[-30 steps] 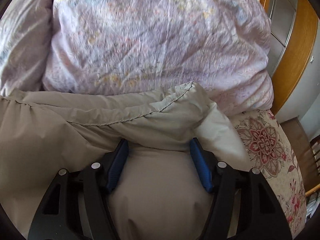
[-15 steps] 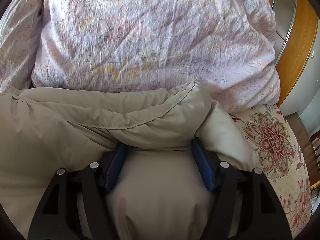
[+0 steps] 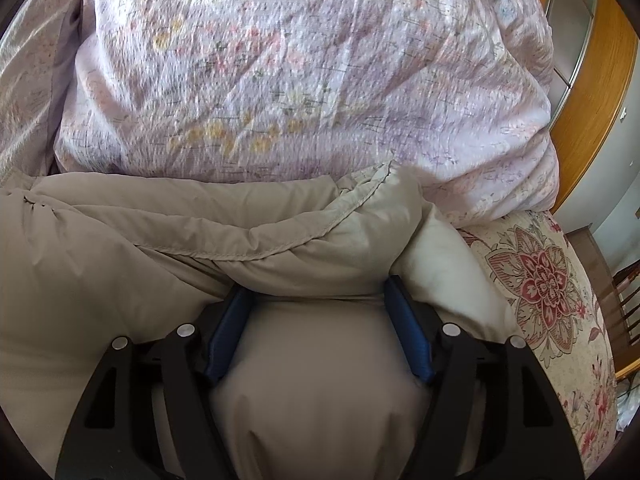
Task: Fold large clothes
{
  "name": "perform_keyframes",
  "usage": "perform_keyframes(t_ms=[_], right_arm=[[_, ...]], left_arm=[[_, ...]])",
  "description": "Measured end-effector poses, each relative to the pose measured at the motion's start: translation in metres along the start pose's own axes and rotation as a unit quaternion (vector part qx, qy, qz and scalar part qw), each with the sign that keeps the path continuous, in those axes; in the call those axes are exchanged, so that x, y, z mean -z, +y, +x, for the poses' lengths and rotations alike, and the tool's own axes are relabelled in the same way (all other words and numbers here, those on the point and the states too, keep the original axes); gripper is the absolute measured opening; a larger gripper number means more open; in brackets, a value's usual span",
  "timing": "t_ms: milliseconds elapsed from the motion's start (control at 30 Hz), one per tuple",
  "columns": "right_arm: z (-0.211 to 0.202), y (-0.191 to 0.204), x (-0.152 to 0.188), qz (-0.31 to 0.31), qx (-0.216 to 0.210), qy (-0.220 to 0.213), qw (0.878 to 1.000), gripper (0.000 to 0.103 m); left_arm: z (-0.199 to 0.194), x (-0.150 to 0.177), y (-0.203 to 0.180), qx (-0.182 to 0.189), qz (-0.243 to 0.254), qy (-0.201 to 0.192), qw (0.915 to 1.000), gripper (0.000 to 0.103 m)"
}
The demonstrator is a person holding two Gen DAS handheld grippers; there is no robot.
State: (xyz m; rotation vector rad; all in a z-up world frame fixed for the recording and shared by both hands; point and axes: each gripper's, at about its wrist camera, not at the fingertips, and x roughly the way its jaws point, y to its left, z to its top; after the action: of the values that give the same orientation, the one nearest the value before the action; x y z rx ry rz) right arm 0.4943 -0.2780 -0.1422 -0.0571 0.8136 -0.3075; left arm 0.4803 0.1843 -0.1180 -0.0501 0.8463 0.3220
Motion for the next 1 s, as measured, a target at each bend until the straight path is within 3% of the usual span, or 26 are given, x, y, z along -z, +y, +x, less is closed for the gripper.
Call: perform_keyframes(t_ms=[1000], right_arm=[[0.000, -0.010, -0.001, 0.021, -0.019, -0.001, 1.000, 0.071]], left_arm=[[0.003, -0.001, 0.005, 0.013, -0.010, 0.003, 0.9999, 0.101]])
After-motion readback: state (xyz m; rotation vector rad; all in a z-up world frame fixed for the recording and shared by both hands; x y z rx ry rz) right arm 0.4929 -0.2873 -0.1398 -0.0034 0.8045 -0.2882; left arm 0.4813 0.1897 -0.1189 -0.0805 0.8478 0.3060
